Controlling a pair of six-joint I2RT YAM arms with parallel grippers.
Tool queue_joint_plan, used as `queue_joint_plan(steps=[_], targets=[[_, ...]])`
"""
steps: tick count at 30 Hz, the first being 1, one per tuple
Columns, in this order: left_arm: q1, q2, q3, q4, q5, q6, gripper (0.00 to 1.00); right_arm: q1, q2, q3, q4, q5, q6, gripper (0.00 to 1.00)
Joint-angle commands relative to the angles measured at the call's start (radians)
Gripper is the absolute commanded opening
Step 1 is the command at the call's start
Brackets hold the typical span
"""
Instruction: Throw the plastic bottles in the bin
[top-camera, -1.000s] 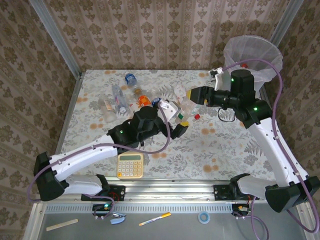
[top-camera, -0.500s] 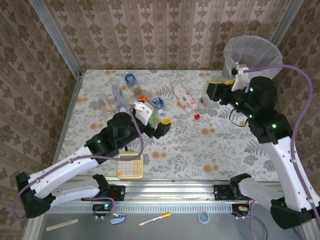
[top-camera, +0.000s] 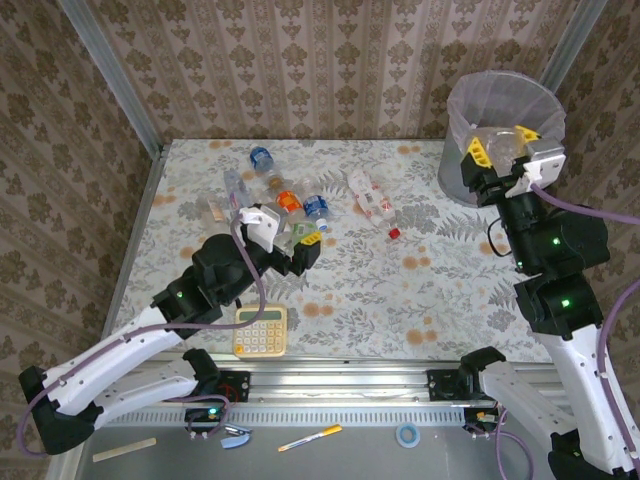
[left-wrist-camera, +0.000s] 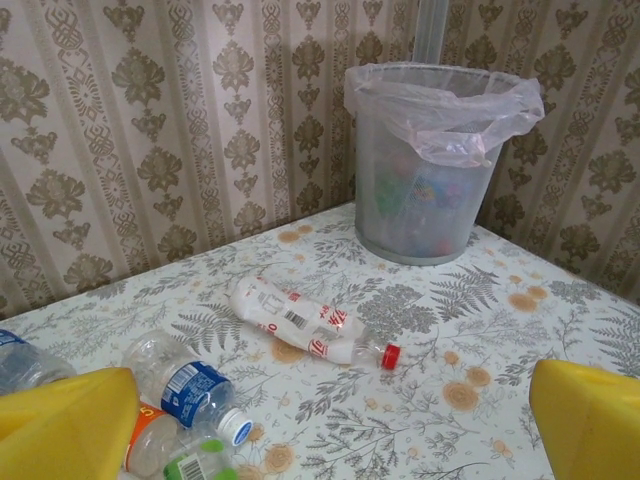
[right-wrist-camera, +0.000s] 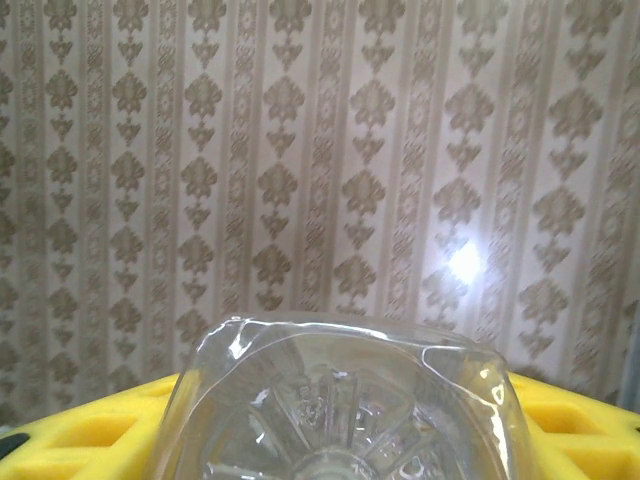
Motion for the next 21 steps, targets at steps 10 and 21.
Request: queue_joint_plan(steps=[10,21], targets=[[0.027,-0.017,-0.017,-0.009,-0.022,-0.035,1.0,-0.001,0.014,0.034,0.242,-0.015,-0.225,0.32],[0.055,-0.011,-0.025,-0.002,-0.007,-0.05,1.0,-0.002,0.066,0.037,0.346,-0.056,-0.318,0.31]])
